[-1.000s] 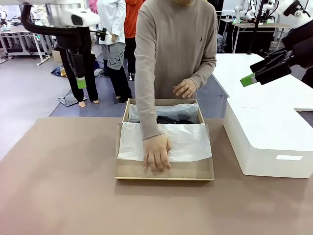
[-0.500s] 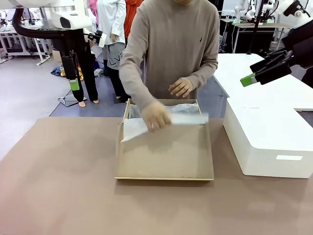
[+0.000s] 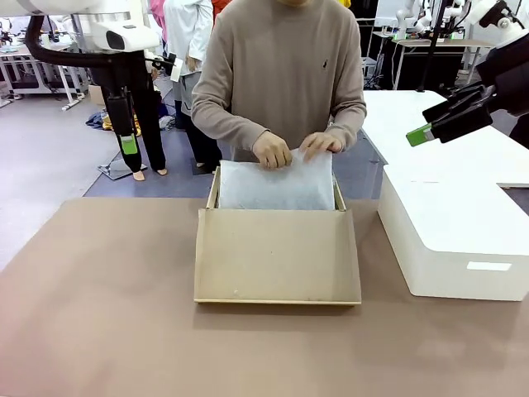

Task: Pack the shoes into the box.
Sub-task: Close the Shoes Box.

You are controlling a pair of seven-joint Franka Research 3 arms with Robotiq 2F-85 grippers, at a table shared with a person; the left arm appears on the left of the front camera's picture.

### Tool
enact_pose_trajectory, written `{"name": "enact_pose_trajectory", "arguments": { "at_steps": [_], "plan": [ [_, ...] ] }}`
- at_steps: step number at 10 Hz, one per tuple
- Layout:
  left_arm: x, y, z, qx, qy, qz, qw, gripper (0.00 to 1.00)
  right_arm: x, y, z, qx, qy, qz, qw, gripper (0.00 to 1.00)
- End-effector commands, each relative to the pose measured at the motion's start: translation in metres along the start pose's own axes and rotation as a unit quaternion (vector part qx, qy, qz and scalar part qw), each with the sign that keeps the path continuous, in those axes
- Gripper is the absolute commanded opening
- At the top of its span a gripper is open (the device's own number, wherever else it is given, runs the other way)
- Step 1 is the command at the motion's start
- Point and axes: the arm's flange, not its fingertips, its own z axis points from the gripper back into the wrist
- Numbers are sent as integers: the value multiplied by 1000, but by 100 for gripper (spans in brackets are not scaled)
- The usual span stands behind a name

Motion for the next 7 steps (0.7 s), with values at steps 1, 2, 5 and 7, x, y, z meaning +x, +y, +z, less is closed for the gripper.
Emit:
{"name": "enact_pose_trajectory", "arguments": {
  "at_steps": [1,2,5,7],
  "plan": [
    [-23,2,-3,-3,-39,-57,998,63,0,0,-1,7,-8,-1,1000,100],
    [-31,4,-3,4,-45,-77,996,44,0,0,-1,7,-8,-1,1000,100],
    [-38,10,-3,9,-71,-144,987,0,0,0,-1,7,-8,-1,1000,100],
    [-41,15,-4,2,-84,-168,982,0,0,0,-1,7,-8,-1,1000,100]
  ]
}}
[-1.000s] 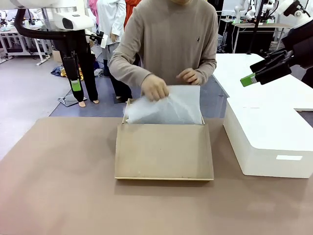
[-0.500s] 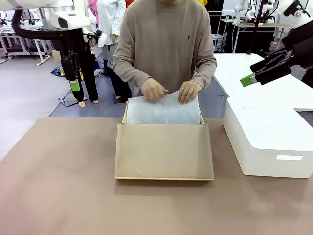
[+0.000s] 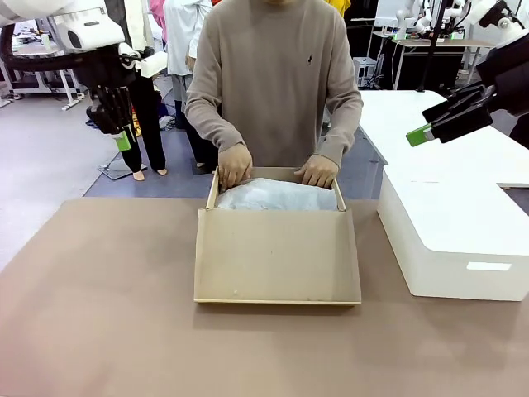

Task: Pack the shoes into the box.
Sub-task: Close the Shoes Box.

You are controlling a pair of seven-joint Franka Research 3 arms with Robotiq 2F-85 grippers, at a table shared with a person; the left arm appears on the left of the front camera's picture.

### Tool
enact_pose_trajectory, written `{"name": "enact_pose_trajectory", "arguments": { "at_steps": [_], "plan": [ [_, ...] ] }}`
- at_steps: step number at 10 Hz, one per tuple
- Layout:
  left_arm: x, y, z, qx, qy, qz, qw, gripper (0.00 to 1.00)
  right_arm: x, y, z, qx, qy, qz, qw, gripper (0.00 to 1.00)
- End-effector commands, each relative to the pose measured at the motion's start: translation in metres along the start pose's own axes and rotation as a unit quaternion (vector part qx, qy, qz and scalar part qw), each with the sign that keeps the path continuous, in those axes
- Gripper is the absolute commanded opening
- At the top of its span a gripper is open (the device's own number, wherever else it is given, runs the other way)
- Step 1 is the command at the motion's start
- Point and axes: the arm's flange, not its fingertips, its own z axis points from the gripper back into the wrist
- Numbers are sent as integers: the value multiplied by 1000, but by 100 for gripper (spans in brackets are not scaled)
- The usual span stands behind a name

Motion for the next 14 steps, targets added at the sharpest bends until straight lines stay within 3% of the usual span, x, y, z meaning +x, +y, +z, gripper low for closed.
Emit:
{"name": "enact_pose_trajectory", "arguments": {
  "at_steps": [1,4,5,9,12,14],
  "plan": [
    [-10,0,-5,-5,-15,-11,1000,0,0,0,-1,7,-8,-1,1000,100],
    [-12,6,-7,-35,7,61,998,0,0,0,-1,7,-8,-1,1000,100],
    [-8,3,-8,-15,-1,4,1000,0,0,0,-1,7,-8,-1,1000,100],
    [-7,4,-11,-23,1,16,1000,0,0,0,-1,7,-8,-1,1000,100],
    [-24,21,-31,-67,-77,79,992,0,0,0,-1,7,-8,-1,1000,100],
    [-34,27,-50,-112,-95,130,981,0,0,0,-1,7,-8,-1,1000,100]
  ]
}}
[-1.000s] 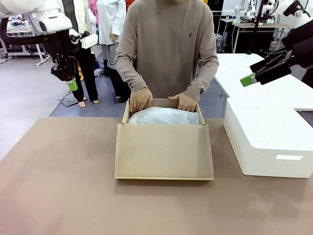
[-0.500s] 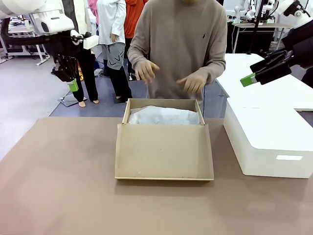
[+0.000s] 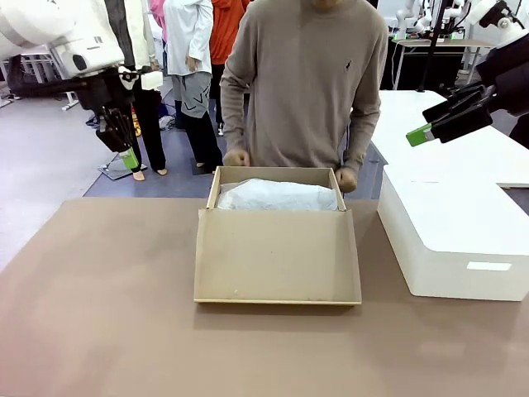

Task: Pack the shoes into the box.
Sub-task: Close the Shoes Box.

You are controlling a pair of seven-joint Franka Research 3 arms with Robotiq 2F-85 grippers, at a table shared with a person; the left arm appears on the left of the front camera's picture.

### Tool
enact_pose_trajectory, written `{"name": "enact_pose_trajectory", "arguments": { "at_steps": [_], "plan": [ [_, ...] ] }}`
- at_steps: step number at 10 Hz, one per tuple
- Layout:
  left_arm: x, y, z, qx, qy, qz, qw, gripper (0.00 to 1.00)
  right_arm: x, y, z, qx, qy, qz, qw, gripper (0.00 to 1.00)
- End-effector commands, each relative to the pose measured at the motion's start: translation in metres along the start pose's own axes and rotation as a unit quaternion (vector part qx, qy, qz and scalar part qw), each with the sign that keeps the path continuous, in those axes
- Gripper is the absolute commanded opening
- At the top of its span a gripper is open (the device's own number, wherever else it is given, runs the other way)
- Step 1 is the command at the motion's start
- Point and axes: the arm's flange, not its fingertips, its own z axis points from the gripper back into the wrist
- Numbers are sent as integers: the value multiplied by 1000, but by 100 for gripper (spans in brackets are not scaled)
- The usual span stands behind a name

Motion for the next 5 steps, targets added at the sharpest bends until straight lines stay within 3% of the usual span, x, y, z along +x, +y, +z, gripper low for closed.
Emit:
{"name": "enact_pose_trajectory", "arguments": {
  "at_steps": [1,5],
  "plan": [
    [-4,8,-2,-41,-30,56,997,0,0,0,-1,7,-8,-1,1000,100],
    [-19,21,-33,-106,-87,98,986,0,0,0,-1,7,-8,-1,1000,100]
  ]
}}
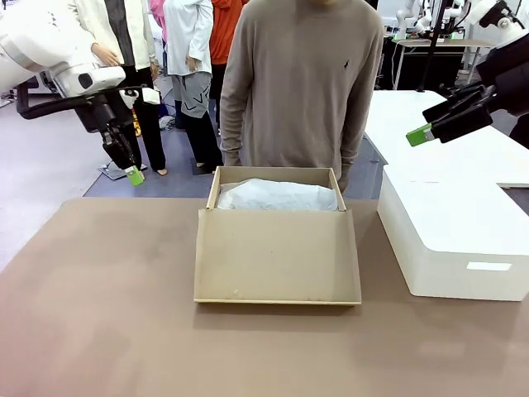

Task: Pack the shoes into the box.
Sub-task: Close the Shoes Box.

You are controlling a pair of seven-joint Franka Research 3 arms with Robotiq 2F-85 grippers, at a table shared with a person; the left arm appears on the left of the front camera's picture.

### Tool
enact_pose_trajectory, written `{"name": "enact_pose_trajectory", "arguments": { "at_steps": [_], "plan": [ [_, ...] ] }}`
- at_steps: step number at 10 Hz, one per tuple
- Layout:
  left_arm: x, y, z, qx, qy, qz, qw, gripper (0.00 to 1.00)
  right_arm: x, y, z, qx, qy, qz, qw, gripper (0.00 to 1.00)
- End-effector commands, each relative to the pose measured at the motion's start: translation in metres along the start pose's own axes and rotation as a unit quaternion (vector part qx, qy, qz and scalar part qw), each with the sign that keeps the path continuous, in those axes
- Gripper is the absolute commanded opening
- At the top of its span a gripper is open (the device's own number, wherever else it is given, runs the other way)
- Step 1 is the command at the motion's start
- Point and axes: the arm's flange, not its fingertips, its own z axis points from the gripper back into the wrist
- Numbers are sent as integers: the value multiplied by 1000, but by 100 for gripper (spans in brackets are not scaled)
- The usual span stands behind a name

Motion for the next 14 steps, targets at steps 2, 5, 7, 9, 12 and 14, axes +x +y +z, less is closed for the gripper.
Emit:
{"name": "enact_pose_trajectory", "arguments": {
  "at_steps": [2,5,7,9,12,14],
  "plan": [
    [0,0,0,0,0,0,1000,0,0,0,-1,7,-8,-1,1000,100],
    [0,0,0,0,0,0,1000,0,0,0,-1,7,-8,-1,1000,100],
    [-1,11,-7,-18,-17,1,1000,0,0,0,-1,7,-8,-1,1000,100],
    [-9,29,-31,-28,-47,-4,998,0,0,0,-1,7,-8,-1,1000,100],
    [-18,45,-61,-37,-66,-1,997,0,0,0,-1,7,-8,-1,1000,100],
    [-25,54,-80,-45,-73,9,996,0,0,0,-1,7,-8,-1,1000,100]
  ]
}}
